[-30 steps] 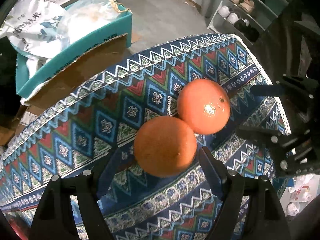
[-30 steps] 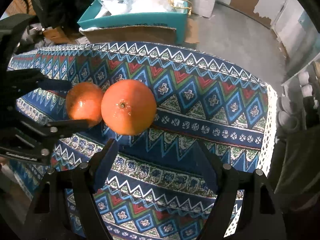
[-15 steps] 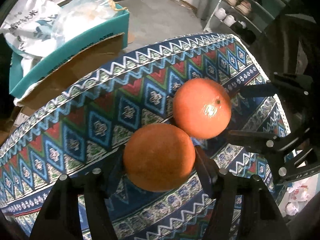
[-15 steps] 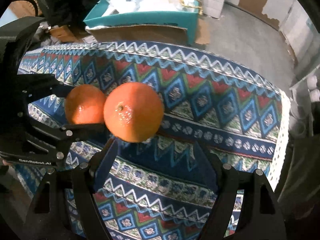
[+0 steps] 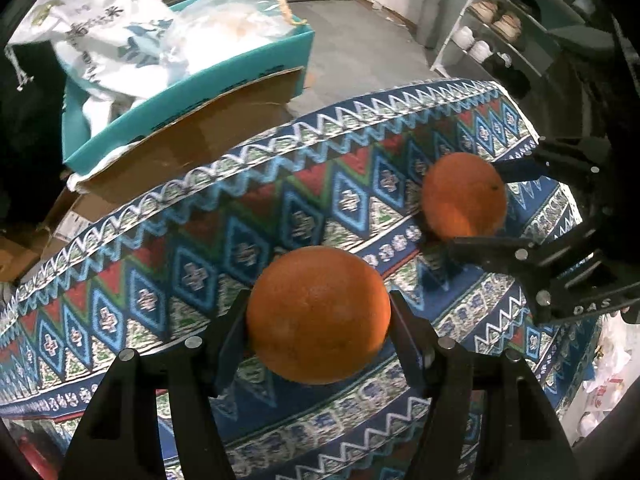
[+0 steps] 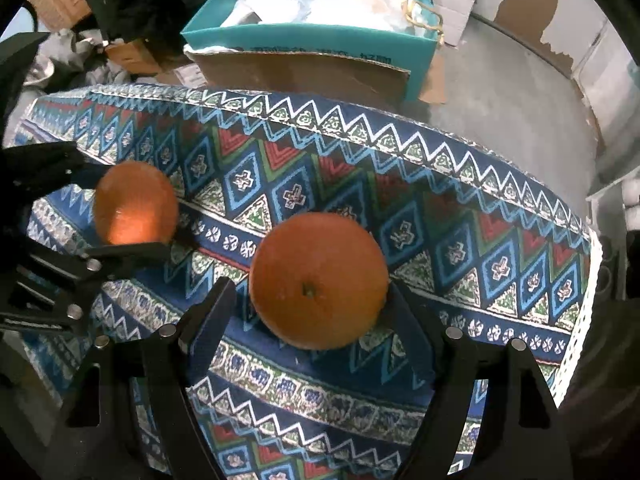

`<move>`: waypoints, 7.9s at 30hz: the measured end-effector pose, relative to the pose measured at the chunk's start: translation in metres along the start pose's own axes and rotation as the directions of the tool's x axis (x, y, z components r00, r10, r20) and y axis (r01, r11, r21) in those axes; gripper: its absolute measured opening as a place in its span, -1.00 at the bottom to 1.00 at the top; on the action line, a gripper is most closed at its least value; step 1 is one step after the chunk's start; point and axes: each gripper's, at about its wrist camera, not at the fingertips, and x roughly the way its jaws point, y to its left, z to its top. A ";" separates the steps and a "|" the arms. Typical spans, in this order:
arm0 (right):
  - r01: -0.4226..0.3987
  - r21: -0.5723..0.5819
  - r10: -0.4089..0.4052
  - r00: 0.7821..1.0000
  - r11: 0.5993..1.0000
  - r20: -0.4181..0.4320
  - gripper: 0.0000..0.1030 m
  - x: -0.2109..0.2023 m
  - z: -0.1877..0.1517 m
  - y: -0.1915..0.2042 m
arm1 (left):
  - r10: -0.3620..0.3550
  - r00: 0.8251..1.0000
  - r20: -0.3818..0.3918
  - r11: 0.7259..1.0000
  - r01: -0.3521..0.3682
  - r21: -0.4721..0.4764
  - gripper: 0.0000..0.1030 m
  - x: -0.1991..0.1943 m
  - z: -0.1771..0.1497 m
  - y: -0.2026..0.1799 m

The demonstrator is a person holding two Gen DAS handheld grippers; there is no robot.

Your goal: Organize fruits

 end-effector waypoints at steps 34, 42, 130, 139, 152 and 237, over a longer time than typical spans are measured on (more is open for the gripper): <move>-0.003 0.034 0.000 0.993 0.999 0.115 0.35 -0.045 -0.009 0.035 | 0.017 0.998 0.063 0.997 -0.012 -0.070 0.31 -0.069 -0.035 0.019; -0.035 0.005 0.034 0.982 0.999 0.184 0.35 -0.082 -0.008 0.059 | 0.022 0.995 0.098 0.997 -0.015 -0.077 0.31 -0.101 -0.045 0.020; -0.230 -0.353 0.221 0.973 0.907 -0.066 0.35 0.011 0.112 0.410 | 0.185 0.982 0.042 0.862 -0.141 -0.487 0.18 -0.160 -0.295 0.205; -0.232 -0.351 0.216 0.973 0.907 -0.084 0.39 0.020 0.115 0.409 | 0.182 0.981 0.061 0.823 -0.118 -0.555 0.28 -0.169 -0.296 0.225; -0.214 -0.372 0.224 0.974 0.903 -0.017 0.39 -0.009 0.109 0.412 | 0.238 0.962 0.132 0.705 -0.077 -0.705 0.35 -0.202 -0.297 0.275; -0.035 -0.214 0.159 0.788 0.976 0.594 0.65 -0.259 -0.015 0.298 | 0.567 0.744 0.355 0.760 -0.305 -0.574 0.98 -0.374 -0.240 0.142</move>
